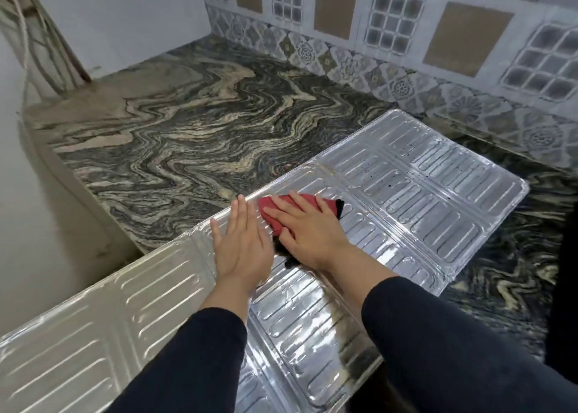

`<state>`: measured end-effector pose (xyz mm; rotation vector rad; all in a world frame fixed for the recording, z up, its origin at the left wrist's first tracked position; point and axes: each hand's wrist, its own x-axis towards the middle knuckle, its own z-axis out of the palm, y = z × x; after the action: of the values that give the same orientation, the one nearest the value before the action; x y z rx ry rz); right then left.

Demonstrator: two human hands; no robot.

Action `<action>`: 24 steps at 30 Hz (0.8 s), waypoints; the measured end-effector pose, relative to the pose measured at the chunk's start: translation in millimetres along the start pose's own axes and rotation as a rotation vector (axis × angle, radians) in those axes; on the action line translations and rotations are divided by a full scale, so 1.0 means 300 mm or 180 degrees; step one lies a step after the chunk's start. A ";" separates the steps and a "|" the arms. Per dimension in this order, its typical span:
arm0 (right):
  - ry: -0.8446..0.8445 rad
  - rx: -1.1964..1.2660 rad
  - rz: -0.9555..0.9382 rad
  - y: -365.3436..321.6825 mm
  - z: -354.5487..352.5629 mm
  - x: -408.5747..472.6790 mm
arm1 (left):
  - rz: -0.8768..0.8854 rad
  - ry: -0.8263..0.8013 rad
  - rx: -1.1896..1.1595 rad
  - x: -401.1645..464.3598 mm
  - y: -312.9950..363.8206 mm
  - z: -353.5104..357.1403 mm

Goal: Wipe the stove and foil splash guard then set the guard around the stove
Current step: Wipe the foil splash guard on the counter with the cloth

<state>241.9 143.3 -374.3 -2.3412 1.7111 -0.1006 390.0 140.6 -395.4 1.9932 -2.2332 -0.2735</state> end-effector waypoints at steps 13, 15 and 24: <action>0.0010 0.0013 0.1144 0.146 -0.039 -0.024 | -0.0023 -0.0037 0.0125 0.006 0.016 0.002; -0.0026 -0.0055 0.0685 0.053 -0.018 -0.019 | -0.0018 -0.0051 0.0106 0.011 0.011 0.006; 0.0204 -0.0179 0.1273 0.204 -0.005 -0.220 | 0.0142 -0.0178 0.0155 -0.001 -0.017 -0.004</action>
<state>163.9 188.0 -381.4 -2.0016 2.2008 -0.0569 395.3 140.3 -395.3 1.9802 -2.3370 -0.2757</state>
